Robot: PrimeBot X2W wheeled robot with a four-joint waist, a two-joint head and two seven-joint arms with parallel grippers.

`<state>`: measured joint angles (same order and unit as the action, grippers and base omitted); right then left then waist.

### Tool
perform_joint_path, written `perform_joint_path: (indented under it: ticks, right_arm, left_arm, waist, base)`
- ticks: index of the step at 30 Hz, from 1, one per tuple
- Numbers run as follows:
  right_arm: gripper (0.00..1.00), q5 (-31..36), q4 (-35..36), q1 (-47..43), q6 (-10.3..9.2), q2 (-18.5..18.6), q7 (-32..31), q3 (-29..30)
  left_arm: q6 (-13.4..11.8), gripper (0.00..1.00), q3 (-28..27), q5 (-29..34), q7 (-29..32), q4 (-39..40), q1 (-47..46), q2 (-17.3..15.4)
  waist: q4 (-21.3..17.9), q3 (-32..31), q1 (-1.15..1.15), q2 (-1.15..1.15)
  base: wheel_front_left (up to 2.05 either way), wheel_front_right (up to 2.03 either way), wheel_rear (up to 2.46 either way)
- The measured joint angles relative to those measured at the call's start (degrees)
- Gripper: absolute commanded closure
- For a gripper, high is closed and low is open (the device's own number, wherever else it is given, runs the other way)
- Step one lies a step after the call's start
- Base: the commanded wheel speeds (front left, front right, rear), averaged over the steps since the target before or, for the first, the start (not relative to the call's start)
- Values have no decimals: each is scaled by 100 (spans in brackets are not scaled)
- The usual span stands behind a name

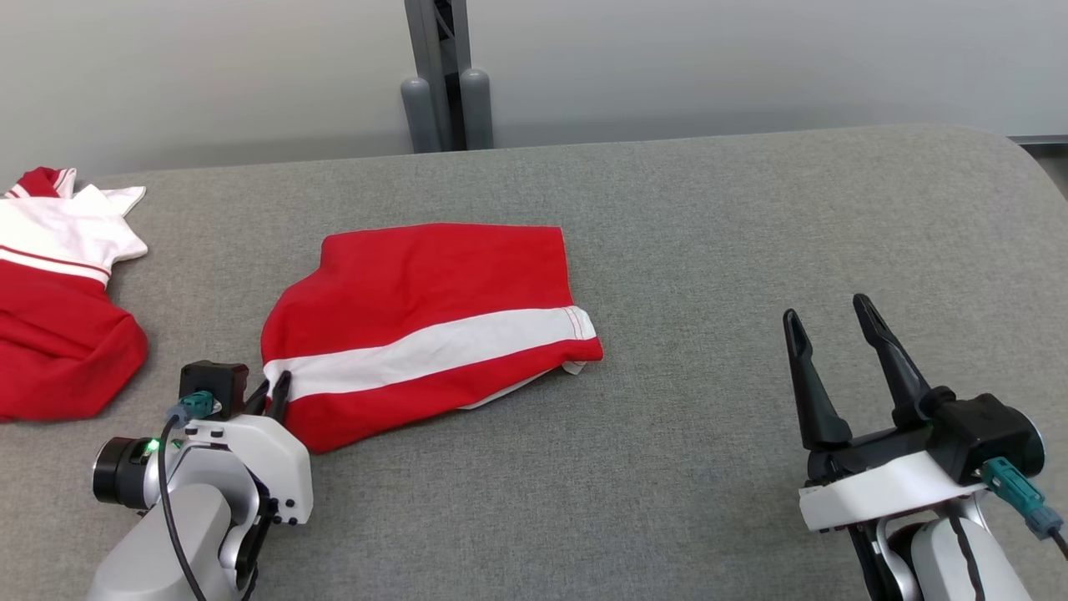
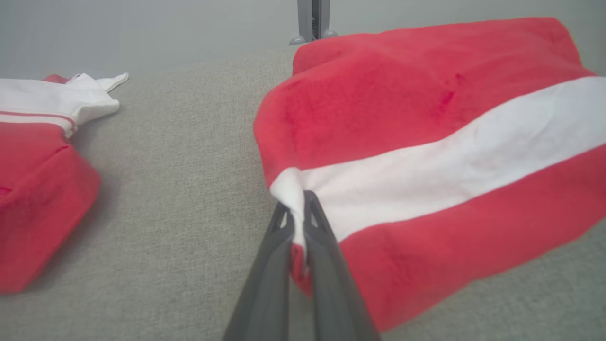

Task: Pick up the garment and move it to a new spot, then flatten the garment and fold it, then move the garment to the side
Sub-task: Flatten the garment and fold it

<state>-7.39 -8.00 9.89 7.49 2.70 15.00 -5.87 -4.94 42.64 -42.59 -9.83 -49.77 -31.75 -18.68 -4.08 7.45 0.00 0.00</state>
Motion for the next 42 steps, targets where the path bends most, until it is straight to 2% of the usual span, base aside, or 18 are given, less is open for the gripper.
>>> perform_joint_path:
  ticks: [6, 7, 8, 9, 10, 11, 12, 19, 29, 42]
  right_arm:
    - [0, -36, -209, 2, 0, 0, -1, -40]
    - [0, -46, -223, 3, 0, 0, 0, -44]
    - [0, -52, -241, 5, 0, 0, 0, -51]
    - [0, -57, -256, 7, 0, 0, 0, -55]
    - [0, -57, -276, 10, 0, 0, 0, -68]
    - [0, -58, -289, 12, 0, 0, 0, -77]
    - [0, -60, -304, 15, 0, 0, -1, -86]
    - [0, -76, -354, 40, 0, 0, 0, -93]
    - [0, -288, -609, 42, 0, 1, 0, -246]
    - [0, -1034, -2516, 1085, 0, -3, 11, -1135]
  left_arm:
    - [-271, 100, 42, 19, 115, 474, 195, -52]
    - [-350, 80, 48, 26, 123, 514, 226, -49]
    - [-432, 80, 44, 25, 123, 548, 250, -45]
    - [-512, 60, 29, 22, 125, 582, 277, -35]
    - [-577, 52, 15, 11, 153, 611, 319, -24]
    - [-631, 24, -1, -4, 149, 646, 360, -14]
    - [-681, 0, -29, -27, 115, 688, 389, -14]
    - [-758, 0, -248, -132, -237, 1076, 488, -48]
    - [-1056, 0, -526, -25, -491, 1876, 944, -196]
    - [-1481, 0, -726, 445, -517, 3422, 1813, -215]
  waist:
    - [40, 9, 0, 0]
    - [41, 8, 0, 0]
    - [42, 7, 0, 0]
    - [41, 6, 0, 0]
    - [39, 6, 0, 0]
    - [36, 8, 0, 0]
    - [32, 11, 0, 0]
    - [24, 10, 0, 0]
    - [127, -41, 0, 0]
    - [741, -135, 0, 0]
  base:
    - [0, 0, 0]
    - [0, 0, 0]
    - [0, 0, 0]
    - [0, 0, 0]
    - [0, 0, 0]
    - [0, 0, 0]
    - [0, 0, 0]
    - [0, 0, 0]
    - [0, 0, 0]
    - [0, 0, 0]
